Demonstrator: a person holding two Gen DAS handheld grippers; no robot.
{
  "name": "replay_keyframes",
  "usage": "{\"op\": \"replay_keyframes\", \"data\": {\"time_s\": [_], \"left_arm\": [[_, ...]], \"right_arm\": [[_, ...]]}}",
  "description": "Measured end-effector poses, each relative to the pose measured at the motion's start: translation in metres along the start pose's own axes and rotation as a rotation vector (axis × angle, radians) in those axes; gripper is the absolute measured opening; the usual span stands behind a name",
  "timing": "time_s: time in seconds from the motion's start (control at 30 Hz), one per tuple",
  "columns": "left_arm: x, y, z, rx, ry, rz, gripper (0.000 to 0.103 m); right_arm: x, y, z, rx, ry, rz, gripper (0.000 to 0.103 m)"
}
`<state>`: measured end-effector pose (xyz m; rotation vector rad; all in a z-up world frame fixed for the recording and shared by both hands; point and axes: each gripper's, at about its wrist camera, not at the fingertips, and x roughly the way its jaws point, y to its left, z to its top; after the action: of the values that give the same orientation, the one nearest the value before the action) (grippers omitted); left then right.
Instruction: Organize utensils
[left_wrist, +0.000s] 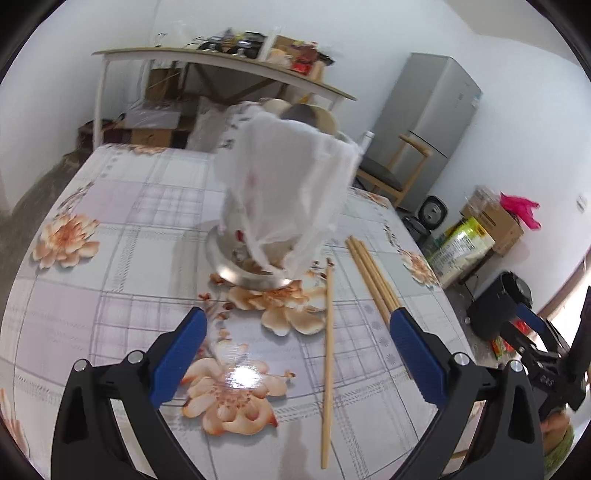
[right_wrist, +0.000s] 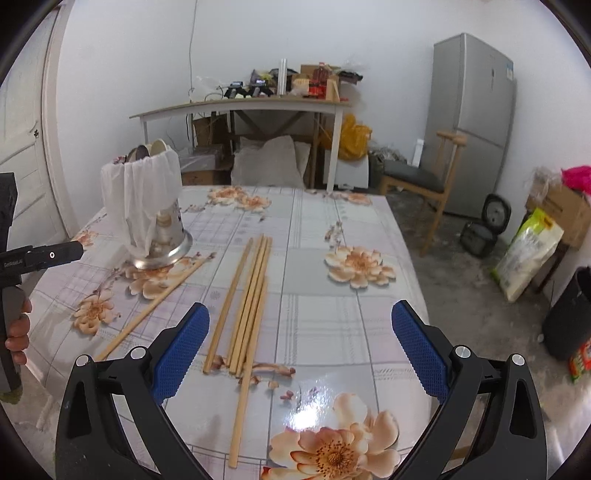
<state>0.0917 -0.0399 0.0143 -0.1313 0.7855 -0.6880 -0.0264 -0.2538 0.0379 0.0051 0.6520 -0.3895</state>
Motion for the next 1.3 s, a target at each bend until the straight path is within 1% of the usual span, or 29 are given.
{"op": "replay_keyframes", "data": {"time_s": [0.17, 0.27, 0.33, 0.37, 0.4, 0.47, 0.5, 0.57, 0.6, 0.63, 0.67, 0.7, 0.73, 0.77, 0.8, 0.83, 0.87, 0.93, 1.03, 1.17, 1.23, 1.27, 1.3], "left_arm": [[0.015, -0.024, -0.006, 0.106, 0.022, -0.063, 0.097], [0.032, -0.039, -0.008, 0.187, 0.050, -0.066, 0.097], [0.044, -0.048, -0.008, 0.252, 0.073, -0.048, 0.097], [0.049, -0.053, -0.007, 0.285, 0.085, -0.041, 0.097], [0.055, -0.057, -0.005, 0.312, 0.091, -0.032, 0.097], [0.063, -0.062, -0.003, 0.358, 0.097, -0.007, 0.097], [0.068, -0.065, -0.002, 0.383, 0.102, 0.004, 0.097], [0.078, -0.069, -0.002, 0.418, 0.114, 0.018, 0.097], [0.084, -0.070, -0.001, 0.431, 0.124, 0.024, 0.097], [0.089, -0.071, -0.001, 0.439, 0.137, 0.032, 0.096], [0.093, -0.071, -0.001, 0.445, 0.147, 0.038, 0.094], [0.099, -0.072, 0.000, 0.455, 0.164, 0.042, 0.090], [0.103, -0.072, 0.001, 0.460, 0.174, 0.042, 0.086], [0.108, -0.072, 0.001, 0.464, 0.186, 0.046, 0.084], [0.112, -0.072, 0.002, 0.465, 0.196, 0.049, 0.080], [0.118, -0.071, 0.003, 0.463, 0.214, 0.052, 0.074], [0.122, -0.070, 0.004, 0.462, 0.225, 0.055, 0.071], [0.131, -0.069, 0.006, 0.462, 0.246, 0.056, 0.063], [0.139, -0.068, 0.007, 0.459, 0.268, 0.044, 0.056], [0.151, -0.066, 0.011, 0.444, 0.304, 0.032, 0.049], [0.155, -0.065, 0.013, 0.434, 0.320, 0.030, 0.039], [0.156, -0.065, 0.013, 0.431, 0.325, 0.030, 0.037], [0.158, -0.065, 0.014, 0.431, 0.329, 0.031, 0.033]], "right_arm": [[0.012, -0.004, -0.008, 0.058, 0.055, 0.058, 0.095], [0.021, -0.009, -0.010, 0.104, 0.093, 0.087, 0.095], [0.029, -0.012, -0.010, 0.132, 0.115, 0.113, 0.093], [0.032, -0.013, -0.009, 0.142, 0.121, 0.127, 0.086], [0.038, -0.015, -0.009, 0.162, 0.139, 0.150, 0.083], [0.049, -0.017, -0.008, 0.190, 0.170, 0.182, 0.069], [0.056, -0.018, -0.008, 0.205, 0.187, 0.200, 0.066], [0.069, -0.019, -0.008, 0.223, 0.226, 0.219, 0.053], [0.078, -0.018, -0.009, 0.234, 0.251, 0.234, 0.050], [0.084, -0.017, -0.009, 0.241, 0.268, 0.244, 0.045], [0.091, -0.016, -0.009, 0.249, 0.289, 0.260, 0.042], [0.096, -0.015, -0.009, 0.251, 0.301, 0.271, 0.040], [0.100, -0.013, -0.009, 0.248, 0.311, 0.275, 0.037], [0.105, -0.012, -0.008, 0.241, 0.323, 0.279, 0.034], [0.111, -0.008, -0.007, 0.229, 0.337, 0.281, 0.033], [0.114, -0.007, -0.006, 0.223, 0.344, 0.282, 0.030], [0.118, -0.005, -0.006, 0.215, 0.353, 0.284, 0.025], [0.125, -0.003, -0.005, 0.204, 0.373, 0.288, 0.024], [0.132, -0.003, -0.005, 0.194, 0.385, 0.284, 0.019], [0.135, -0.004, -0.002, 0.185, 0.395, 0.287, 0.015], [0.136, -0.003, -0.001, 0.176, 0.398, 0.286, 0.010], [0.136, -0.003, -0.001, 0.174, 0.401, 0.285, 0.007], [0.137, -0.003, -0.001, 0.173, 0.407, 0.285, 0.006]]}}
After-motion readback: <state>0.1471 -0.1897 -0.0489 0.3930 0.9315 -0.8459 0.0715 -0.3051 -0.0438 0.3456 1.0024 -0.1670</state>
